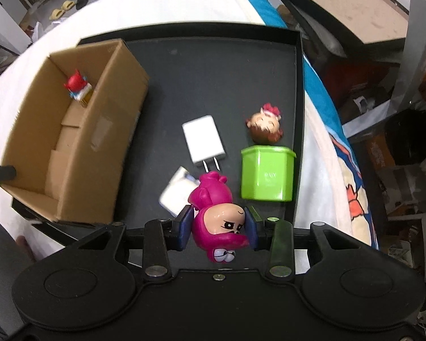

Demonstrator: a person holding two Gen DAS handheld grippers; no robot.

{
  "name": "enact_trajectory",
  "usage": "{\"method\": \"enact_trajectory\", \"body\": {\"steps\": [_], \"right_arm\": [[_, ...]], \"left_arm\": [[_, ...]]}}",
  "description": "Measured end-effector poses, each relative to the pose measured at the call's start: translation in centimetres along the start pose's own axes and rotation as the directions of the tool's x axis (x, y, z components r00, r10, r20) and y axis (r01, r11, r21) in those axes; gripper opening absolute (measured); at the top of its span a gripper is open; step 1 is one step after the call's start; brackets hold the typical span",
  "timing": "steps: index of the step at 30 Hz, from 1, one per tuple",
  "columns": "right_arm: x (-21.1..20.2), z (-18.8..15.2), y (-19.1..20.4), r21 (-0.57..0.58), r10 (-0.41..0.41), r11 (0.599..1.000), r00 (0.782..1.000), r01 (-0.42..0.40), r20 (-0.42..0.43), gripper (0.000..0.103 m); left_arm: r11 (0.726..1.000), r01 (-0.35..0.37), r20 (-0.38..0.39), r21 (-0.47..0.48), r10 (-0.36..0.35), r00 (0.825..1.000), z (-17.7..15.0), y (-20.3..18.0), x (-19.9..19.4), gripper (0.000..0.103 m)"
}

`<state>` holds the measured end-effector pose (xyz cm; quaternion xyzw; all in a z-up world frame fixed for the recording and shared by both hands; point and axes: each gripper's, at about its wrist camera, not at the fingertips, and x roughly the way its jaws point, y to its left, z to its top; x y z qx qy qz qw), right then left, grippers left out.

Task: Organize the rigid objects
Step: 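Carry the magenta pig figure with the right gripper over the box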

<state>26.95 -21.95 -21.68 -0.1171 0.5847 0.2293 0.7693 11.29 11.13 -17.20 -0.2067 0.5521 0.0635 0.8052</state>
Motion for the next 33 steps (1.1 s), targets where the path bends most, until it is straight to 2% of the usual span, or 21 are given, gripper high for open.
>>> {"method": "enact_trajectory", "body": {"steps": [18,33], "right_arm": [[-2.6,4.3,5.5,-0.09,0.018,0.996,0.998,-0.012,0.064,0.038],[-2.2,8.1,11.3,-0.168,0.038,0.986,0.996,-0.023,0.086,0.038]], "left_arm": [[1.0,0.021,-0.001,0.009,-0.021,1.0,0.1,0.4,0.2,0.011],[0.996,0.085,-0.006,-0.003,-0.085,0.996,0.2,1.3,0.6,0.011]]}}
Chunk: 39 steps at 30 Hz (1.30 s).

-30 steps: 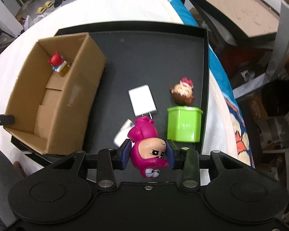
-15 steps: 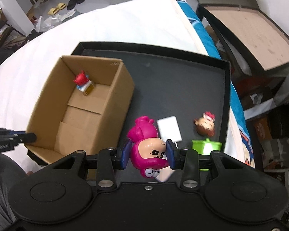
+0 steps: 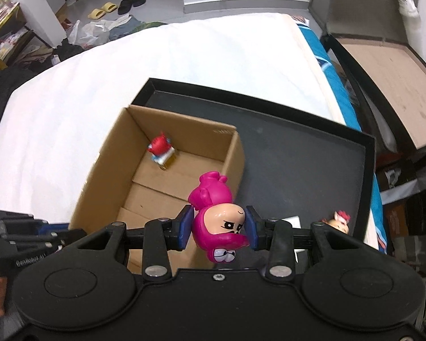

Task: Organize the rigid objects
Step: 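Carry the magenta pig figure with the right gripper over the box, then open the right gripper to drop the pig into the box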

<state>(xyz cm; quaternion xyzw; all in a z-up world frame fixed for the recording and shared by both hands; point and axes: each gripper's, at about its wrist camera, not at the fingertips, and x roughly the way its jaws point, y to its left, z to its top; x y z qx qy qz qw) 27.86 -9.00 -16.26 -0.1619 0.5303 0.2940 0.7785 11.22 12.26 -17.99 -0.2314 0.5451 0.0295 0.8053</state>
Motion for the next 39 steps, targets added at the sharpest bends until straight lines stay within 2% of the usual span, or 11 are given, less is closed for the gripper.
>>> {"method": "enact_trajectory", "body": {"steps": [5,18,27,39], "right_arm": [[0.6,1.4,1.8,-0.036,-0.006,0.999,1.0,0.006,0.008,0.038],[2.7,3.8,4.5,-0.081,-0.015,0.997,0.999,0.017,0.034,0.038],[4.5,3.9,4.3,-0.06,-0.028,0.998,0.999,0.029,0.034,0.043],[2.7,2.6,3.1,-0.033,-0.011,0.999,0.999,0.012,0.041,0.043]], "left_arm": [[1.0,0.027,-0.004,-0.016,-0.027,1.0,0.0,0.5,-0.1,0.012],[0.999,0.035,-0.007,-0.016,-0.035,0.999,0.2,0.8,-0.1,0.012],[1.0,0.028,-0.005,-0.014,-0.029,1.0,0.1,0.7,-0.1,0.012],[0.999,0.03,-0.004,-0.016,-0.03,1.0,0.2,0.8,-0.2,0.012]]}}
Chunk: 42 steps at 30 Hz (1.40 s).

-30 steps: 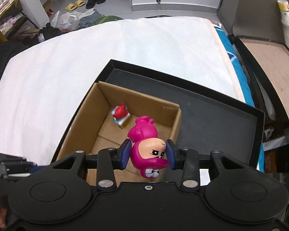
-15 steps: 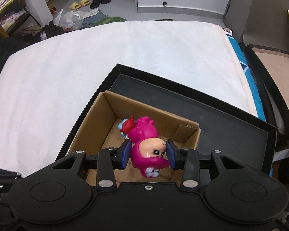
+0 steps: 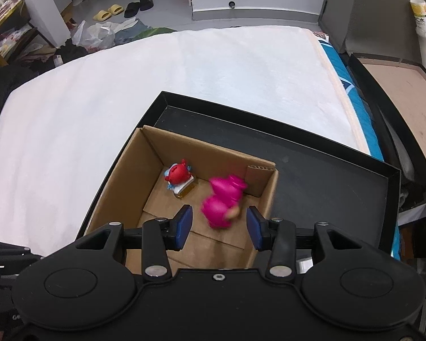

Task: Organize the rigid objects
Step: 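Open the right gripper to drop the pig into the box, then move the right gripper back and grasp the white cube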

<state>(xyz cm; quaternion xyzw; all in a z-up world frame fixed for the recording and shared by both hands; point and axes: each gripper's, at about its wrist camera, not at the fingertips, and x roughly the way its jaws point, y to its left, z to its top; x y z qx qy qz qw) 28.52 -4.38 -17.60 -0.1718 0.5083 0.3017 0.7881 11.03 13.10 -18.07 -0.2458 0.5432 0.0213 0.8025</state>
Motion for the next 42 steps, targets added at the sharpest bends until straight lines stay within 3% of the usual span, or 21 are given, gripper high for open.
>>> {"method": "enact_trajectory", "body": {"steps": [24,42], "right_arm": [[-4.7,-3.1,-4.2,0.078,0.04,0.996,0.996,-0.046,0.076,0.055],[-5.6,-6.8,-8.6,0.149,0.04,0.988,0.996,-0.051,0.077,0.064]], "left_arm": [[0.998,-0.058,0.007,0.019,0.058,0.998,-0.2,-1.2,0.0,0.012],[0.995,-0.097,0.014,0.019,0.097,0.995,-0.4,-1.7,-0.2,0.012]]}}
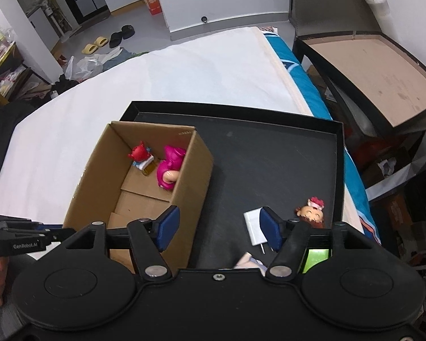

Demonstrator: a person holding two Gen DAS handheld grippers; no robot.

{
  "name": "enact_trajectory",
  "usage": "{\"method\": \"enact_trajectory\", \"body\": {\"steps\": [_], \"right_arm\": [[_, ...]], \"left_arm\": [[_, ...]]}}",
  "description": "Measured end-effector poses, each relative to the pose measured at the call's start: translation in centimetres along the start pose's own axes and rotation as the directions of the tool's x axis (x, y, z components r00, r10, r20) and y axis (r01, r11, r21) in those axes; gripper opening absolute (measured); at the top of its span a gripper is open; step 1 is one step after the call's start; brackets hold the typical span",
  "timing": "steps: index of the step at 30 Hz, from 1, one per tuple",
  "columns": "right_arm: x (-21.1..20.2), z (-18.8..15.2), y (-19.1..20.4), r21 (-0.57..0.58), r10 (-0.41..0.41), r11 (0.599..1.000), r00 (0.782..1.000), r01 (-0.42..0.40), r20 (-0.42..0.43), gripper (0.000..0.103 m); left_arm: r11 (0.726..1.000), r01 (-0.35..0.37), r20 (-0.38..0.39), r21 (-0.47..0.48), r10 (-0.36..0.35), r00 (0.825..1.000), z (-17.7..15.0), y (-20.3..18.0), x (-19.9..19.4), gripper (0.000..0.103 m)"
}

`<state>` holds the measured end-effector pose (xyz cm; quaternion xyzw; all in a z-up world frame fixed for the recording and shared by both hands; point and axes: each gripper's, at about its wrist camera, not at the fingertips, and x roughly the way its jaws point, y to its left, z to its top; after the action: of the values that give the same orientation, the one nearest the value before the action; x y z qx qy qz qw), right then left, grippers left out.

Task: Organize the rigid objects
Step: 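Move the right gripper back and grasp the white cube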

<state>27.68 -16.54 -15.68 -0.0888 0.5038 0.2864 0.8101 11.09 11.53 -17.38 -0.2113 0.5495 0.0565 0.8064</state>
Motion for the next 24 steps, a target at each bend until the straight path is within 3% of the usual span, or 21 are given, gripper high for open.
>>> {"method": "enact_trajectory", "body": {"steps": [24], "right_arm": [[2.2,-3.9,-3.0,0.133,-0.013,0.991,0.998,0.021,-0.062,0.069]], "left_arm": [[0.999,-0.036,-0.003,-0.004,0.036,0.999,0.1,-0.3,0.2,0.012]]}}
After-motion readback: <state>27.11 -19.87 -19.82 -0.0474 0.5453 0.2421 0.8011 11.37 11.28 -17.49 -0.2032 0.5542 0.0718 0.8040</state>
